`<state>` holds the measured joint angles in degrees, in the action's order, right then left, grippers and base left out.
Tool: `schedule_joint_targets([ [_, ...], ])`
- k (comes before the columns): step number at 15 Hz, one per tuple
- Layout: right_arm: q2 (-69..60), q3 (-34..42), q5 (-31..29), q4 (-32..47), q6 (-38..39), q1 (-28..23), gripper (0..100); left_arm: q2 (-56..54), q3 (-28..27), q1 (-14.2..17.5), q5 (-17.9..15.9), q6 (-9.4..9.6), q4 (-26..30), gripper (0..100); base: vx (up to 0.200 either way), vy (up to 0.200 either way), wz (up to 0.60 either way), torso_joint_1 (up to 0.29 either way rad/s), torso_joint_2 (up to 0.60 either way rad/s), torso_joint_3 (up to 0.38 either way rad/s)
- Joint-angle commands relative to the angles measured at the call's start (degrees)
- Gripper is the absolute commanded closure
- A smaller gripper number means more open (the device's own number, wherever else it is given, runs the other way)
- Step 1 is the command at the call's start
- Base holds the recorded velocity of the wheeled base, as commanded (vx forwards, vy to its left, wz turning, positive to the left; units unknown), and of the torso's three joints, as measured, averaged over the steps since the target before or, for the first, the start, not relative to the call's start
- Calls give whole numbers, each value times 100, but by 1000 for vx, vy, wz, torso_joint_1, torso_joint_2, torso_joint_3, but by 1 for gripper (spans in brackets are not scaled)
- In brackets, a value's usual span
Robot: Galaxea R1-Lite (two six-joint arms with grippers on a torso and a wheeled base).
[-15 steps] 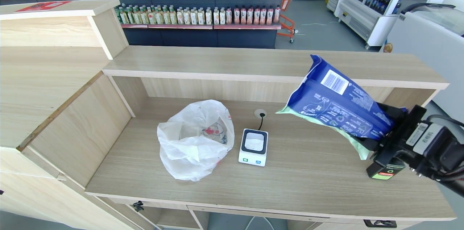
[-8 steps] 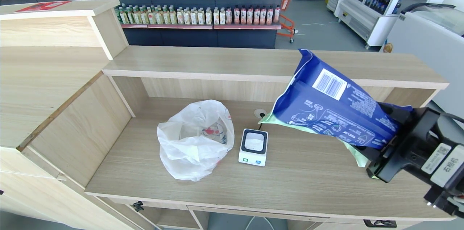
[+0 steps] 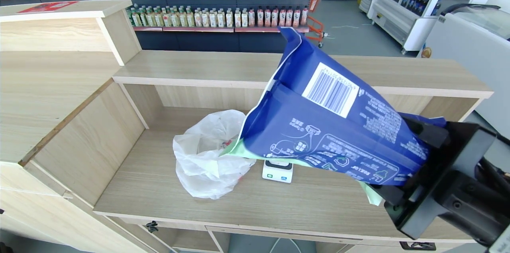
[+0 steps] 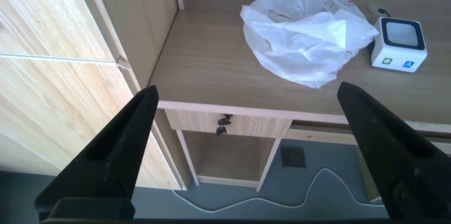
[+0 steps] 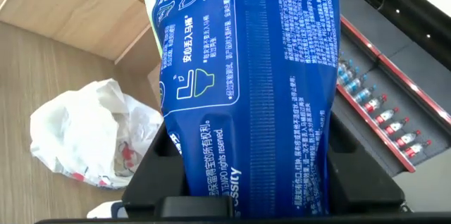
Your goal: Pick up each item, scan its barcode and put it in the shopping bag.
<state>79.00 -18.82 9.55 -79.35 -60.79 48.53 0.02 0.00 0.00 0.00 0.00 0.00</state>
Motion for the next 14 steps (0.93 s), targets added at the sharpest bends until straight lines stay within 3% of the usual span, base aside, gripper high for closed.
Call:
schedule_joint_targets([
  [1,-156,89,-5,16,-38,95,100,-2,0,0,0,0,0,0,0,0,0,0,0,0],
  [10,-227,-60,-23,69,15,95,100,-2,0,0,0,0,0,0,0,0,0,0,0,0],
  [14,-271,-113,-656,130,1307,113,100,-2,0,0,0,0,0,0,0,0,0,0,0,0],
])
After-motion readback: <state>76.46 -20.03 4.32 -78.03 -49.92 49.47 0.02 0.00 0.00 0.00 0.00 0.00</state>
